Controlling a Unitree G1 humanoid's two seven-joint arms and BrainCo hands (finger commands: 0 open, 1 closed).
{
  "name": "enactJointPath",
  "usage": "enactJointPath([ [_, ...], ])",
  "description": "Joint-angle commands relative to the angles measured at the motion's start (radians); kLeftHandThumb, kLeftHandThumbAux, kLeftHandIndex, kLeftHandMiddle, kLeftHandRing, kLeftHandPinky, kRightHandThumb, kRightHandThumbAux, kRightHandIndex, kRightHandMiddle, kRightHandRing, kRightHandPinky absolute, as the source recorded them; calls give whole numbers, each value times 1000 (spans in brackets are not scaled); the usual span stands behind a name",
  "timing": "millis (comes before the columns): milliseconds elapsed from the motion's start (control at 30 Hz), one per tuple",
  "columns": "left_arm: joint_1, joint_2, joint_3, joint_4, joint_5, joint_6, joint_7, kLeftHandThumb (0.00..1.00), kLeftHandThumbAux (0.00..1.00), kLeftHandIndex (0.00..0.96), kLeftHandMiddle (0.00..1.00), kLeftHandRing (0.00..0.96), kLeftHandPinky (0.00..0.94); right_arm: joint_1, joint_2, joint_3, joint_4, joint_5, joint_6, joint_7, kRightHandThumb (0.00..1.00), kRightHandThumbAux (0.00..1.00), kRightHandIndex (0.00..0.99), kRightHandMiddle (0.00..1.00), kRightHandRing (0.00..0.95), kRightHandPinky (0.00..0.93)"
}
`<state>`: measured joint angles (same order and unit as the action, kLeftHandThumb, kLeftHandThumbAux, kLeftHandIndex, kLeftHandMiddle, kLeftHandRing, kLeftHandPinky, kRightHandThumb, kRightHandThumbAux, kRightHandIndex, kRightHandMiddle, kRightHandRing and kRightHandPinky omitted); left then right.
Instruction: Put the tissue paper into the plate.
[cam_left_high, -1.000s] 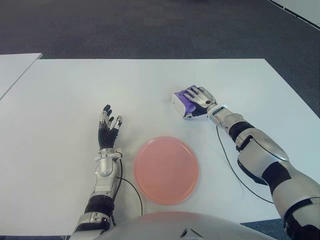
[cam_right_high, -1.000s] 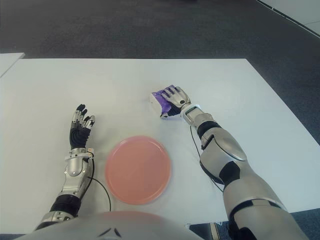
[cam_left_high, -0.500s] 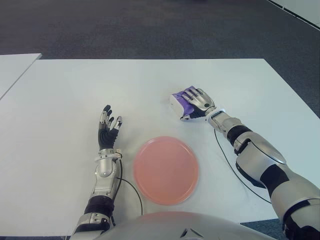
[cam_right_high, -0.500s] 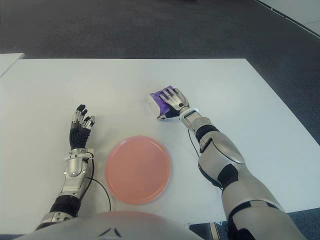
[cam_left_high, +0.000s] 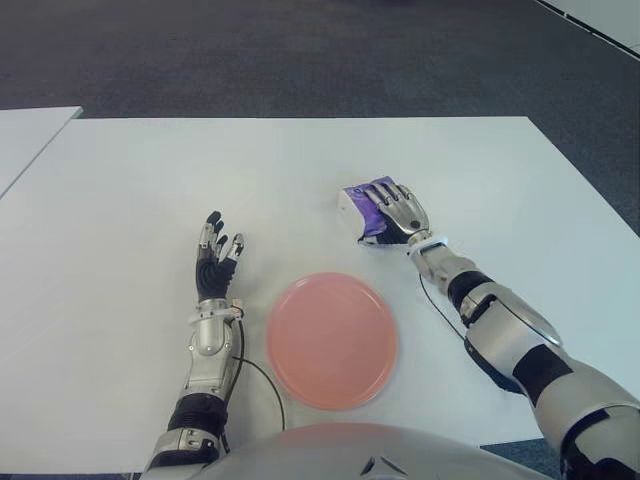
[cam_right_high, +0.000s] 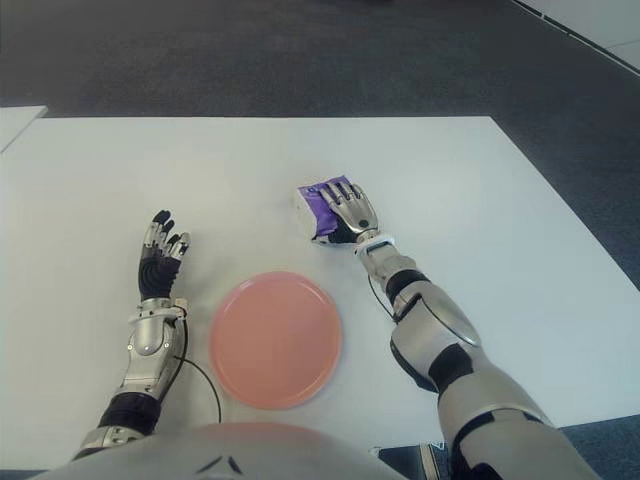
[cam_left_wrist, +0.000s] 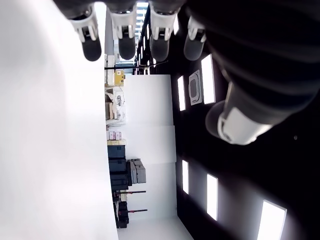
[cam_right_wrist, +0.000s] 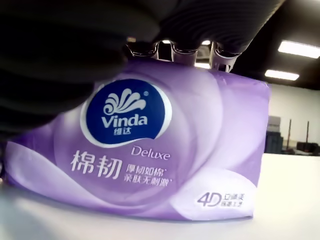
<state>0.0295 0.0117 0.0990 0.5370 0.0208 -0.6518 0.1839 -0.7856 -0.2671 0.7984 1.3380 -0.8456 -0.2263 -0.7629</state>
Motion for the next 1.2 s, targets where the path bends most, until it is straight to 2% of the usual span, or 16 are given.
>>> enactJointPath([
  [33,79,-2,-9,42,18,15,-15,219,597,46,45,17,26,91,49,-9,20,2,-35,-5,770,480,182,278,317,397],
  [67,80,-2,-9,41,19,15,-15,219,595,45,45,17,26,93,49,-12,19,2,-37,-18,836,530,260,353,404,466],
  [100,80,-2,-10,40,19,15,-15,219,594,45,45,17,26,96,51,-14,19,-1,-35,-42,859,547,289,379,436,491],
  [167,83,-2,-10,35,19,17,-15,219,593,45,44,17,23,98,53,-15,19,-5,-34,-68,851,623,346,475,596,648],
  [200,83,-3,-10,32,18,17,-15,219,593,45,44,17,23,100,56,-15,19,-9,-28,-86,850,633,354,488,618,670],
  [267,86,-5,-10,28,17,17,-14,222,595,48,45,16,19,104,60,-14,20,-14,-18,-110,850,657,378,529,715,770],
  [367,92,-8,-10,19,18,20,-11,228,598,52,45,15,17,110,65,-12,23,-18,-7,-130,850,672,386,534,777,822],
  [733,103,-6,-10,4,29,23,-5,221,596,57,46,12,11,121,71,8,22,-49,-20,-208,851,680,389,532,834,851],
  [1200,101,-13,-11,6,14,34,-17,220,606,45,48,17,23,124,73,10,18,-52,-40,-229,853,680,391,532,841,844],
])
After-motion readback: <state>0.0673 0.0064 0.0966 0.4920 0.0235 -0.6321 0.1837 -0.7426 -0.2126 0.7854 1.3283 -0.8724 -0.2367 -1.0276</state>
